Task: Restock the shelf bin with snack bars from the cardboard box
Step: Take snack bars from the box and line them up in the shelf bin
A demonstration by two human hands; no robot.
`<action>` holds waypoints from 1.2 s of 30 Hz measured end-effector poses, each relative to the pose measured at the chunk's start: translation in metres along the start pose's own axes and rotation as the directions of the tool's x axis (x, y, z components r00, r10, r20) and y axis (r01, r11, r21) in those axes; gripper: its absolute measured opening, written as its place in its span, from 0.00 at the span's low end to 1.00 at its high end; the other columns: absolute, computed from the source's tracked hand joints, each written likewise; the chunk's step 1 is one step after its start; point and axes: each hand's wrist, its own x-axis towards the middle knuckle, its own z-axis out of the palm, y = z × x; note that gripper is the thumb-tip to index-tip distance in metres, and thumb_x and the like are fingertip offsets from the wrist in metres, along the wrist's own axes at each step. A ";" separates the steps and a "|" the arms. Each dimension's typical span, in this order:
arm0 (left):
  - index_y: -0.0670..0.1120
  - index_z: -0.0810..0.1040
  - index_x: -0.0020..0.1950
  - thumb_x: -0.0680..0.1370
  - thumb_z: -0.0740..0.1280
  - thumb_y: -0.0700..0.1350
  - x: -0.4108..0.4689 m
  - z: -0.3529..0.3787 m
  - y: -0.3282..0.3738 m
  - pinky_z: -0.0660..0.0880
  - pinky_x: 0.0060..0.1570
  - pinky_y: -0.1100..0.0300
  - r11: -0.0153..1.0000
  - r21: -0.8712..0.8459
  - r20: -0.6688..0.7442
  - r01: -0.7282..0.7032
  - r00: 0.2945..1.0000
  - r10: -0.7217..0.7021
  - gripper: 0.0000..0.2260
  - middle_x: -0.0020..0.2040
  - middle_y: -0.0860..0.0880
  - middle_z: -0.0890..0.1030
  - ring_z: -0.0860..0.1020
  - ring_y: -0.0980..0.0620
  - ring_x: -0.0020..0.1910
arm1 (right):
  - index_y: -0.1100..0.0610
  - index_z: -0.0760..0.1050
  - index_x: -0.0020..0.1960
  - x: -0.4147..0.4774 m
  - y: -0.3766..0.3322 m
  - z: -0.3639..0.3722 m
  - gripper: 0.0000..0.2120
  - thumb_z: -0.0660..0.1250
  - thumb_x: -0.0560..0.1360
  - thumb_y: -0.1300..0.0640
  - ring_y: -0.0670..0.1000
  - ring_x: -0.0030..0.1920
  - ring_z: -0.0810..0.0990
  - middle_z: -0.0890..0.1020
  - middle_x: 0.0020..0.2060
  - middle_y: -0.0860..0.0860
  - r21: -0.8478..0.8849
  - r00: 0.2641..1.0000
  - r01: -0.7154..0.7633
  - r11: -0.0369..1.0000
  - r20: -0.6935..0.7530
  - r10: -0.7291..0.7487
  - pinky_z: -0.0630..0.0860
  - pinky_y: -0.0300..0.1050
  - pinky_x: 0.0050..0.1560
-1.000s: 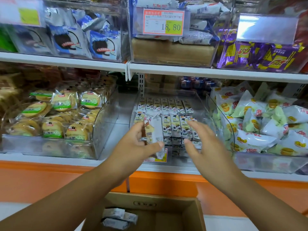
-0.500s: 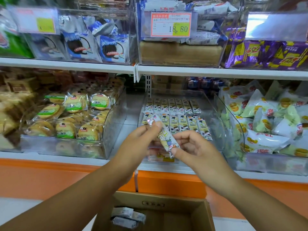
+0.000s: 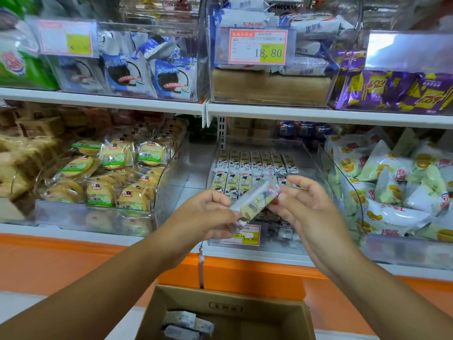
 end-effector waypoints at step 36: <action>0.69 0.63 0.70 0.83 0.59 0.50 0.056 -0.034 -0.047 0.65 0.56 0.81 0.821 0.500 -0.182 -0.276 0.893 0.411 0.19 0.56 0.77 0.74 0.68 0.78 0.62 | 0.46 0.57 0.77 0.168 0.044 0.074 0.23 0.55 0.83 0.53 0.58 0.72 0.62 0.66 0.73 0.52 -0.901 0.940 0.330 0.281 0.342 -0.007 0.63 0.53 0.71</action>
